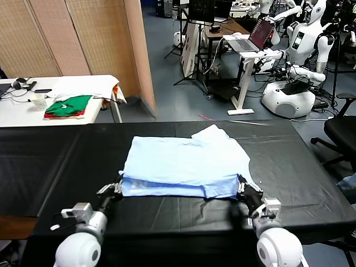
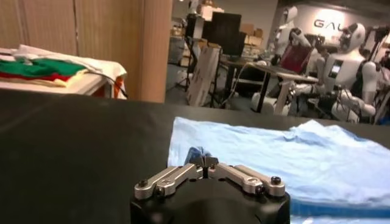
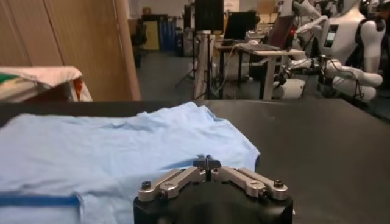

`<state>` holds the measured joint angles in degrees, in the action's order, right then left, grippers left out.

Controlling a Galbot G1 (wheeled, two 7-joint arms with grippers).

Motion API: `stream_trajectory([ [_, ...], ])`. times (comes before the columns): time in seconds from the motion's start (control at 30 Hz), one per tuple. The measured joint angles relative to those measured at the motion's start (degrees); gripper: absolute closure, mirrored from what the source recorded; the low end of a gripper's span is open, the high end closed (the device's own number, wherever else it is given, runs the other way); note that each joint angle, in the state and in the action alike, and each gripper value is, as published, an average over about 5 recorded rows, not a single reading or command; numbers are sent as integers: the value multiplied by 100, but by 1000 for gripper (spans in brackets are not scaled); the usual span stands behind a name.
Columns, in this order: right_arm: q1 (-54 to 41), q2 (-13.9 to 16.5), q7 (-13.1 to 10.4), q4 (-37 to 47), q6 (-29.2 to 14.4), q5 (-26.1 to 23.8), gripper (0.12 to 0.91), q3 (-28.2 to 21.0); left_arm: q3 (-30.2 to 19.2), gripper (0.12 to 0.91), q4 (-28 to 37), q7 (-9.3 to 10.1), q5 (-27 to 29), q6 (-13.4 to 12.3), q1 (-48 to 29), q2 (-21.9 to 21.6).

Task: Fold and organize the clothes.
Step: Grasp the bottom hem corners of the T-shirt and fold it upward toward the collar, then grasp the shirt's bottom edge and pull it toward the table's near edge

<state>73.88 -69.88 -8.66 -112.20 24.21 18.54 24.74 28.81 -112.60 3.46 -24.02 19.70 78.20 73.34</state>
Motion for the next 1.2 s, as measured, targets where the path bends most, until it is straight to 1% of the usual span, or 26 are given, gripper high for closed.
stream_trajectory([
  [0.07,-81,-9,62,126,-30,-14,868,-48,-29,882,99,3,-2,7,-93,-19],
  [0.1,-113,-14,98,180,-30,-13,841,-68,-39,882,141,5,-3,9,-133,-27],
  [0.17,-153,-18,192,253,9,-2,751,-96,-57,882,209,7,-6,20,-201,-39],
  [0.23,-146,0,292,263,102,25,638,-85,-75,879,264,17,-5,45,-256,-45],
  [0.3,-98,40,391,209,219,71,525,-44,-95,837,307,29,4,75,-301,-41],
  [0.33,-59,68,436,158,275,94,468,-14,-104,797,321,35,12,87,-316,-36],
  [0.43,127,168,551,-81,368,133,281,98,-113,608,314,38,46,114,-308,-18],
  [0.47,215,200,579,-177,373,133,235,144,-107,532,296,38,62,125,-288,-15],
  [0.5,314,227,599,-274,365,133,185,192,-96,476,270,40,83,138,-263,-13],
  [0.53,426,251,614,-371,346,132,155,244,-79,419,237,45,106,151,-229,-12],
  [0.6,664,290,638,-529,285,135,128,359,-37,305,162,51,141,175,-141,-12],
  [0.67,908,326,657,-628,198,151,121,481,10,203,69,37,155,188,-6,-15],
  [0.7,1019,341,663,-655,156,168,120,541,34,168,22,23,154,192,73,-19],
  [0.77,1209,360,667,-681,89,213,119,654,88,134,-63,-4,149,193,243,-32],
  [0.87,1388,364,666,-690,39,262,130,769,157,125,-121,-15,142,194,444,-43],
  [1.03,1494,346,673,-644,-20,271,188,838,175,124,-130,-36,154,217,598,-29],
  [1.13,1486,325,682,-595,-34,279,256,837,166,164,-113,-49,161,228,638,-24],
  [1.2,1477,316,685,-558,-39,288,324,835,164,230,-93,-51,162,230,650,-24],
])
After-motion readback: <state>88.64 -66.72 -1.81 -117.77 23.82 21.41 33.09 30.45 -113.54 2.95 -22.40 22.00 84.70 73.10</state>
